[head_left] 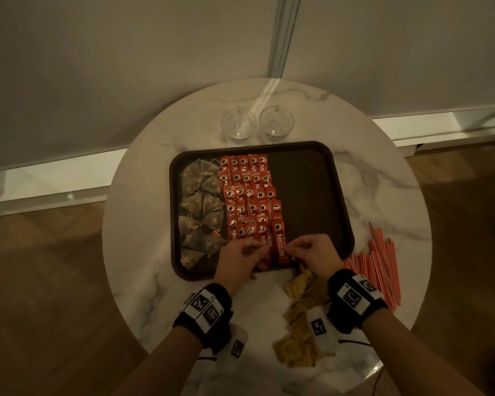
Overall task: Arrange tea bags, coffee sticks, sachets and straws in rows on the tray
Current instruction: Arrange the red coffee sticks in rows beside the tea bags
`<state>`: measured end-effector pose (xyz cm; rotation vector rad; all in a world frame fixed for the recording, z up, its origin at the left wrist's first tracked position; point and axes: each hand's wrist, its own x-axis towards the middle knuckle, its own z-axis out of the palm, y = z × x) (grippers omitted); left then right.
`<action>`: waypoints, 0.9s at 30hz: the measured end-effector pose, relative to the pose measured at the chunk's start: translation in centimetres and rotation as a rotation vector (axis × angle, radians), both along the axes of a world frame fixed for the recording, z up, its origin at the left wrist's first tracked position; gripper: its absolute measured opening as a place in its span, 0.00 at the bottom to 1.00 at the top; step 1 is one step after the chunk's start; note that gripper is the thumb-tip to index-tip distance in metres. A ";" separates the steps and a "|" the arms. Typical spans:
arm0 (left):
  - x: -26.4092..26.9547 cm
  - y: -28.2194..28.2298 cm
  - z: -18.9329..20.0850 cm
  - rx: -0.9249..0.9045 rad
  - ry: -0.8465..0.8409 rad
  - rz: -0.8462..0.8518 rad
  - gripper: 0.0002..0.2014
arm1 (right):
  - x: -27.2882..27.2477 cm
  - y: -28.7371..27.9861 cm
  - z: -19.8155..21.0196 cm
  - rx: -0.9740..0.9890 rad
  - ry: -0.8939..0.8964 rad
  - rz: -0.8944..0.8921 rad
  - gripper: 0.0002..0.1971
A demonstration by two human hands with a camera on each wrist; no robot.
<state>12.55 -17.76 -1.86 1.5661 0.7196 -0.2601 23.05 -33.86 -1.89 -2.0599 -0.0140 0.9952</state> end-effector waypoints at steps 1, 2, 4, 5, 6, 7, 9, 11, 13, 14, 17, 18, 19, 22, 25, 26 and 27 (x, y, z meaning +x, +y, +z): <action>-0.3 0.1 -0.1 0.005 0.011 -0.003 0.03 | 0.2 0.2 -0.1 -0.027 -0.005 0.004 0.03; -0.6 0.1 -0.2 0.007 0.024 -0.011 0.03 | 0.4 0.5 -0.3 -0.055 -0.012 0.016 0.04; -1.3 0.2 -0.6 0.006 0.054 -0.034 0.04 | 0.5 1.1 -0.6 -0.113 -0.019 0.047 0.04; -1.5 0.3 -0.7 0.011 0.064 -0.046 0.04 | 0.5 1.3 -0.6 -0.132 -0.017 0.057 0.05; -1.7 0.4 -0.9 0.018 0.069 -0.055 0.04 | 0.6 1.5 -0.7 -0.143 -0.012 0.063 0.05; -1.9 0.5 -1.0 0.022 0.072 -0.056 0.04 | 0.6 1.6 -0.8 -0.152 -0.008 0.070 0.05; -2.2 0.6 -1.1 0.021 0.072 -0.049 0.04 | 0.7 1.7 -0.9 -0.170 -0.007 0.078 0.06; -2.3 0.6 -1.0 0.010 0.072 -0.053 0.04 | 0.8 1.7 -1.0 -0.179 -0.012 0.083 0.08; -2.3 0.6 -0.9 0.001 0.071 -0.071 0.05 | 1.0 1.8 -0.9 -0.187 -0.028 0.075 0.08; -2.3 0.6 -0.9 -0.001 0.072 -0.080 0.05 | 1.2 1.7 -0.9 -0.186 -0.039 0.061 0.08; -2.3 0.8 -1.0 -0.001 0.073 -0.083 0.05 | 1.7 1.7 -1.0 -0.189 -0.117 0.015 0.07; -2.4 0.8 -1.0 -0.001 0.075 -0.080 0.05 | 1.9 1.6 -1.1 -0.198 -0.149 0.005 0.06; -2.4 0.9 -1.1 0.000 0.079 -0.079 0.05 | 2.1 1.7 -1.2 -0.207 -0.174 0.001 0.06; -2.6 1.1 -1.2 0.002 0.086 -0.088 0.05 | 2.1 2.3 -1.5 -0.232 -0.195 0.062 0.07; -3.0 1.2 -1.5 0.006 0.088 -0.092 0.06 | 1.8 3.0 -1.8 -0.229 -0.180 0.087 0.08; -3.2 1.3 -1.5 0.012 0.086 -0.095 0.06 | 1.7 3.1 -1.8 -0.231 -0.181 0.086 0.07; -3.3 1.4 -1.6 0.020 0.082 -0.102 0.06 | 1.7 3.2 -1.9 -0.234 -0.182 0.086 0.06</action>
